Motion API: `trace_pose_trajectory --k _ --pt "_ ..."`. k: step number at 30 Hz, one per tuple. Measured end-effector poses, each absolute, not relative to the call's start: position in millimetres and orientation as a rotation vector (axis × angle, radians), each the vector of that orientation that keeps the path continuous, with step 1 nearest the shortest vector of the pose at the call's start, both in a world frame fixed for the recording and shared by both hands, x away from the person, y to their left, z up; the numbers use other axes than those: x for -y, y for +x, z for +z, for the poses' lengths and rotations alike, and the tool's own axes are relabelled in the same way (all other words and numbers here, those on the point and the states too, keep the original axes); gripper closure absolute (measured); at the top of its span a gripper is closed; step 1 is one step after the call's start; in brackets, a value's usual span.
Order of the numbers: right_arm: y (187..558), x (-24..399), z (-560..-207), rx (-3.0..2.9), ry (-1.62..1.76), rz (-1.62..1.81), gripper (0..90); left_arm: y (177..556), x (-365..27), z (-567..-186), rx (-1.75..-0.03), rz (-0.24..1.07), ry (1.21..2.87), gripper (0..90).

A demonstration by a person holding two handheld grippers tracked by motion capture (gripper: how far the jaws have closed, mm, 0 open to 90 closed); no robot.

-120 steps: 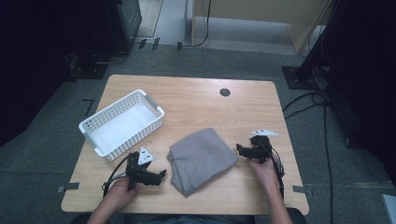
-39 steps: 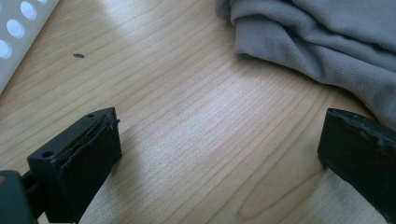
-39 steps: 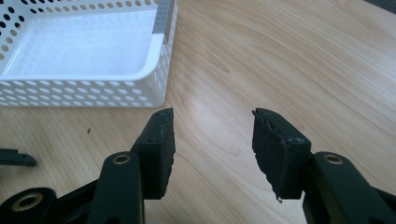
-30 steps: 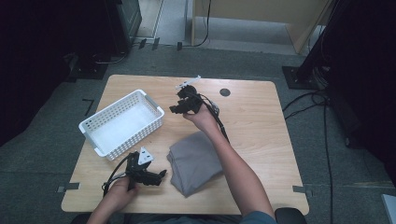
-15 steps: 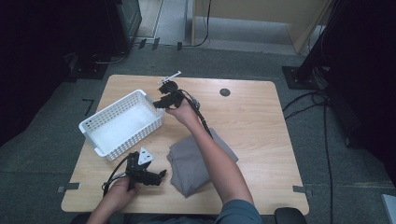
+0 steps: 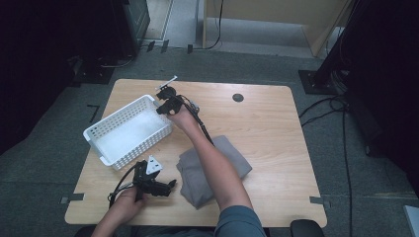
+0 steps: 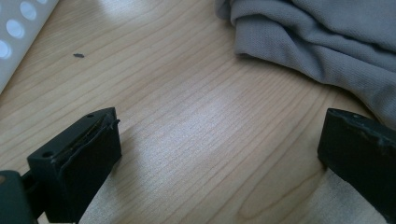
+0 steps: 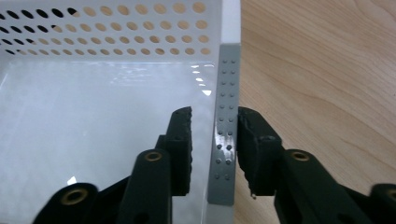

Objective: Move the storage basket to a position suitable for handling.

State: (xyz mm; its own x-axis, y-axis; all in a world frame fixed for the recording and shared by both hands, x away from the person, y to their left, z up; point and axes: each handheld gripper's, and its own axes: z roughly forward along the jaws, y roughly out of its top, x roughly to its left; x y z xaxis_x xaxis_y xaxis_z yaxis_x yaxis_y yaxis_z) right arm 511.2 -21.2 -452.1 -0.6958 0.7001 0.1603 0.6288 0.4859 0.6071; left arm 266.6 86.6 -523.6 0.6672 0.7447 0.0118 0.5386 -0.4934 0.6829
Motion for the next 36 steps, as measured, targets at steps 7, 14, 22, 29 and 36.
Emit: trace_pose_trajectory --k 7,14,22,29,36 --pt "512.7 21.7 -454.1 -2.599 1.240 0.948 78.8 266.6 -86.6 -523.6 -0.986 0.404 2.221 0.0" --pt "514.4 33.8 -452.8 -2.552 1.287 0.899 79.5 266.6 -86.6 -523.5 -0.986 0.404 2.221 0.0" --pt "517.0 74.7 -450.7 -2.467 1.373 0.886 79.4 266.4 -86.2 -523.7 -0.991 0.401 2.215 0.0" --pt "515.7 118.9 -448.2 -2.376 1.467 0.869 79.4 266.4 -86.4 -523.6 -0.988 0.401 2.218 0.0" --pt "510.1 170.7 -454.3 -2.293 1.580 0.869 79.3 266.4 -86.6 -523.4 -0.986 0.400 2.223 0.0"
